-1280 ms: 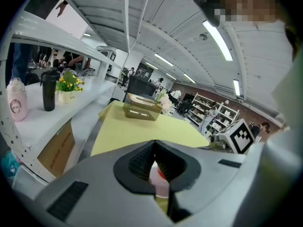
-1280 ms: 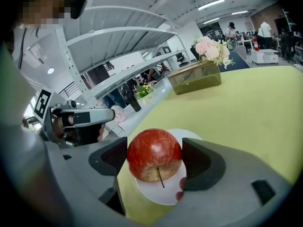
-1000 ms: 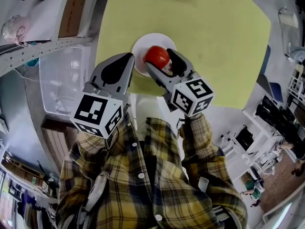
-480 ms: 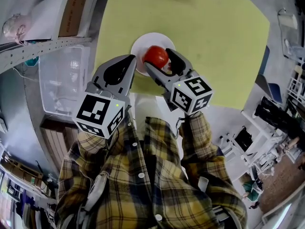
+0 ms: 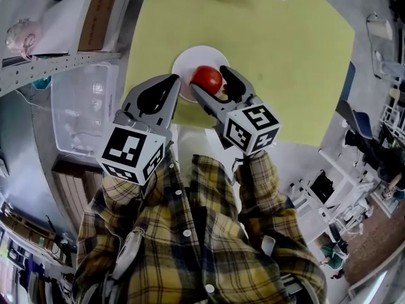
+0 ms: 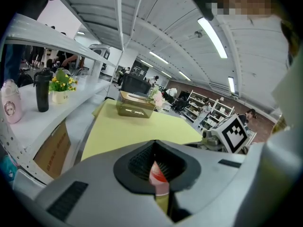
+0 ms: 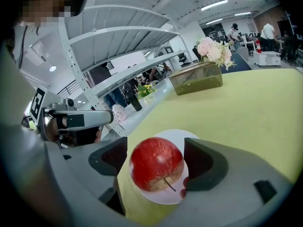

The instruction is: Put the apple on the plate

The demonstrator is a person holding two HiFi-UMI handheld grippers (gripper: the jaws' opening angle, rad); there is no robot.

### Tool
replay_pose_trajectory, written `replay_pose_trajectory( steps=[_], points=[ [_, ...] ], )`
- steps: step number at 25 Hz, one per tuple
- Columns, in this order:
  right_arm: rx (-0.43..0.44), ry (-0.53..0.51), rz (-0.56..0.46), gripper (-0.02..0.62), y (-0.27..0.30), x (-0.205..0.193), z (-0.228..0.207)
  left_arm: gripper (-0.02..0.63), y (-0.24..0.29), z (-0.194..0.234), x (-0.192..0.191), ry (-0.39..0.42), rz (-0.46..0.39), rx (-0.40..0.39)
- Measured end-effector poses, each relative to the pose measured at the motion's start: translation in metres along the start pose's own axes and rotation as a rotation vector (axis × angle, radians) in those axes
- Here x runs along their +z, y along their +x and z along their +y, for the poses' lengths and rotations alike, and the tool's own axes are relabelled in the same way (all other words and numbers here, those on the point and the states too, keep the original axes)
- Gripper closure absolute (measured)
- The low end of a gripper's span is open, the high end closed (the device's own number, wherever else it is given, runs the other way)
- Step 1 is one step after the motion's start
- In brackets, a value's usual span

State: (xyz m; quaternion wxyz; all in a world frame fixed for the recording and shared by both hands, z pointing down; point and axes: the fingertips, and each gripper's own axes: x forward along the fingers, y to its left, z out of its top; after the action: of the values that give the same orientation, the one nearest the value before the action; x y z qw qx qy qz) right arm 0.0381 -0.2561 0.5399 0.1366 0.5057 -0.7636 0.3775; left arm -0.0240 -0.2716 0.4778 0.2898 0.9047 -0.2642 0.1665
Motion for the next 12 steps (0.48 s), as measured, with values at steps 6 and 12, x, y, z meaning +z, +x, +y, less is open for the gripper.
replay_pose_trajectory(
  steps=[6,12],
  points=[
    [-0.012,-0.005,-0.006,0.244,-0.002,0.005,-0.004,0.600,0.000,0.000,0.002,0.003,-0.004,0.000],
    [0.001,-0.013,-0.029,0.245,-0.009,0.014,0.001,0.600,-0.001,-0.003,0.006,0.008,-0.016,0.003]
  ],
)
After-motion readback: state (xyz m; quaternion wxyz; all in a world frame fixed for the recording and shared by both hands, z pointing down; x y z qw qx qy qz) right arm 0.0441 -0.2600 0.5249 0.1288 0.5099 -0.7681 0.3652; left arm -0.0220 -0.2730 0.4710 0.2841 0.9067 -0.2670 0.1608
